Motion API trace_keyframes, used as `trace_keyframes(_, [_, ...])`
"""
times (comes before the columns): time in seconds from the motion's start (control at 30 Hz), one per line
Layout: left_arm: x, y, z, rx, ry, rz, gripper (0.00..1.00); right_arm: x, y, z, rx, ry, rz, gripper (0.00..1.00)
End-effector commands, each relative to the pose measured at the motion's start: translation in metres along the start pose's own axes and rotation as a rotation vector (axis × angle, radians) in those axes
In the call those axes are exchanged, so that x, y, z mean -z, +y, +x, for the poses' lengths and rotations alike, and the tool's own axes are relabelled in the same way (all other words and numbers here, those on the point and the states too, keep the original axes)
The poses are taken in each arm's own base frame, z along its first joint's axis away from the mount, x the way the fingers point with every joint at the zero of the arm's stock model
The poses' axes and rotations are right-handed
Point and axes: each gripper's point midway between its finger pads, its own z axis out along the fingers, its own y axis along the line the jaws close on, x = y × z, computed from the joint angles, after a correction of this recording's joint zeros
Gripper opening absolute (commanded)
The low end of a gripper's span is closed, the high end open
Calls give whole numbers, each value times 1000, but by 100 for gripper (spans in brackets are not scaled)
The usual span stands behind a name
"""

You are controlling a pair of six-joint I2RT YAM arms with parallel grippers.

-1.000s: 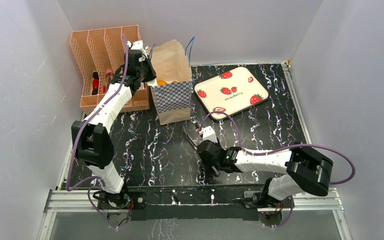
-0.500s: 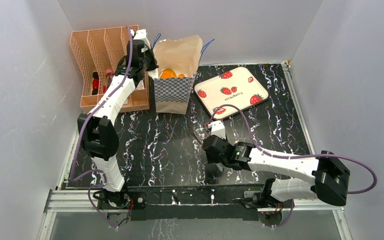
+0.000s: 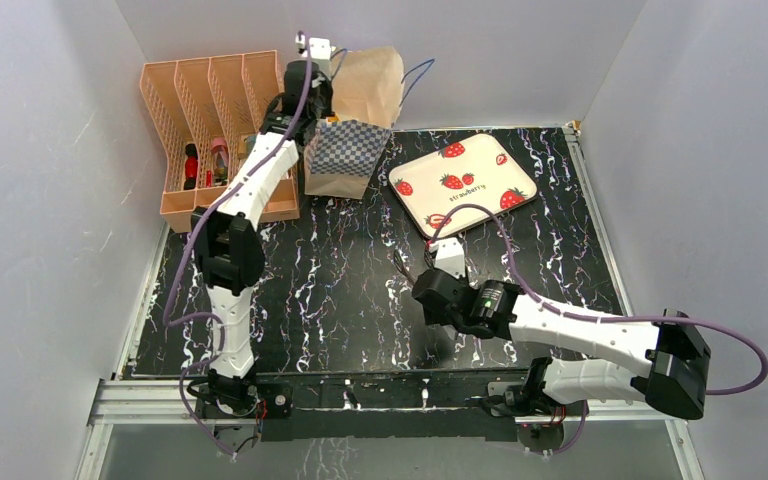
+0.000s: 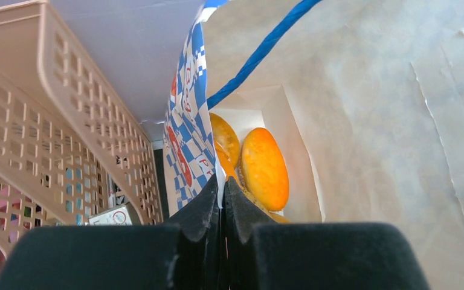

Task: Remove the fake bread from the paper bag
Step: Pick up the clamp at the center of the board.

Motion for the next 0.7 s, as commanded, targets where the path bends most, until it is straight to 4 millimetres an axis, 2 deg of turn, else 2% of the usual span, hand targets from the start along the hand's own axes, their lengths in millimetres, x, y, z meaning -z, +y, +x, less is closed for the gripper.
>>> trace_keyframes(0.0, [7, -16, -41, -148, -136, -34, 0, 20, 2, -44, -80, -120, 3, 0])
trace_keyframes(0.1, [4, -27, -33, -227, -139, -31, 0, 28, 1, -55, -88, -145, 16, 0])
trace_keyframes(0.2, [4, -36, -37, -303, -160, -25, 0, 36, 2, -68, -105, -171, 14, 0])
trace_keyframes(0.47, [17, -34, -77, -387, -260, -45, 0, 59, 3, -96, -142, -228, 2, 0])
trace_keyframes(0.67, [18, -36, -94, -406, -317, -49, 0, 77, 6, -112, -171, -245, -31, 0])
